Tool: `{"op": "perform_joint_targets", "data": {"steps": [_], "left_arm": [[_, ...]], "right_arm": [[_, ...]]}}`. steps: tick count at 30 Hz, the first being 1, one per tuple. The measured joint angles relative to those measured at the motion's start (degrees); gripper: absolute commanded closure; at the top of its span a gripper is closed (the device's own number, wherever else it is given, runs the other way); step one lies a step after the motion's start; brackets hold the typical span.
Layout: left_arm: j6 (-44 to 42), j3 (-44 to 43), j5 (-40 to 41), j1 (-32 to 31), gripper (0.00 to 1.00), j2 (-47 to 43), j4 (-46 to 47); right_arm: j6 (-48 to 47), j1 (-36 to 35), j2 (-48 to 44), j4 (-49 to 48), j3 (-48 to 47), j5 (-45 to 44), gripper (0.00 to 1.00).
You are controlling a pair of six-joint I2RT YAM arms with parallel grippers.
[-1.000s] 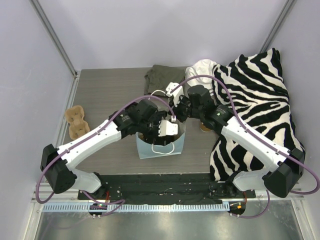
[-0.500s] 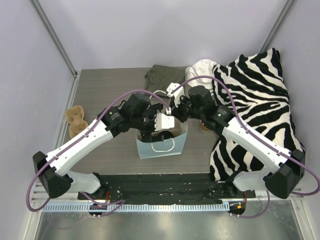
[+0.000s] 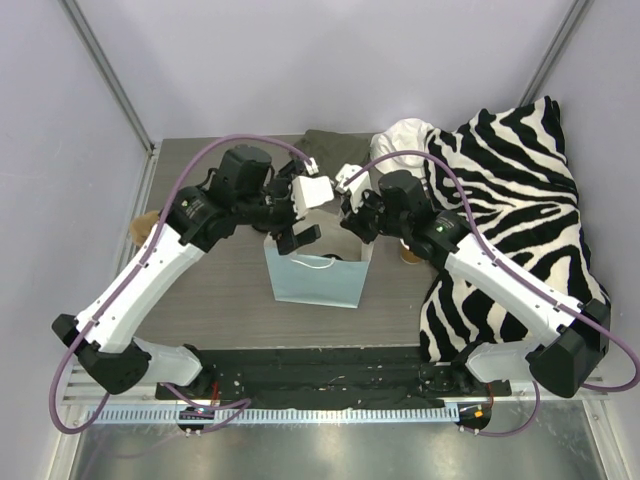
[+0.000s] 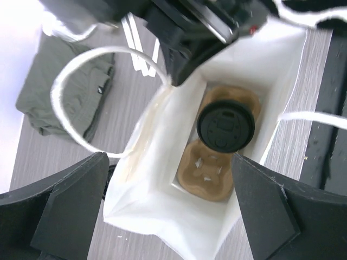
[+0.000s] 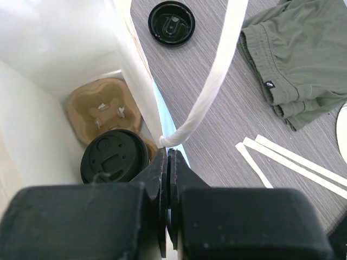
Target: Pack the takeout coffee
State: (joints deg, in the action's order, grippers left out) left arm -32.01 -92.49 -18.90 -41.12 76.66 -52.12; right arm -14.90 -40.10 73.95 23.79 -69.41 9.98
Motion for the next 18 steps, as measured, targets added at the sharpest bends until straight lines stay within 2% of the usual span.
{"op": "perform_joint_targets", "data": {"steps": [8, 18], "left_arm": [[6.7, -4.1, -1.1, 1.7, 0.00, 0.1, -1.8], [21.7, -8.6, -2.2, 14.4, 0.00, 0.6, -1.2]], "right_arm": [[0.0, 0.1, 0.2, -0.1, 0.0, 0.1, 0.99], [0.1, 0.1, 4.1, -1.3, -2.9, 0.5, 0.99]]}}
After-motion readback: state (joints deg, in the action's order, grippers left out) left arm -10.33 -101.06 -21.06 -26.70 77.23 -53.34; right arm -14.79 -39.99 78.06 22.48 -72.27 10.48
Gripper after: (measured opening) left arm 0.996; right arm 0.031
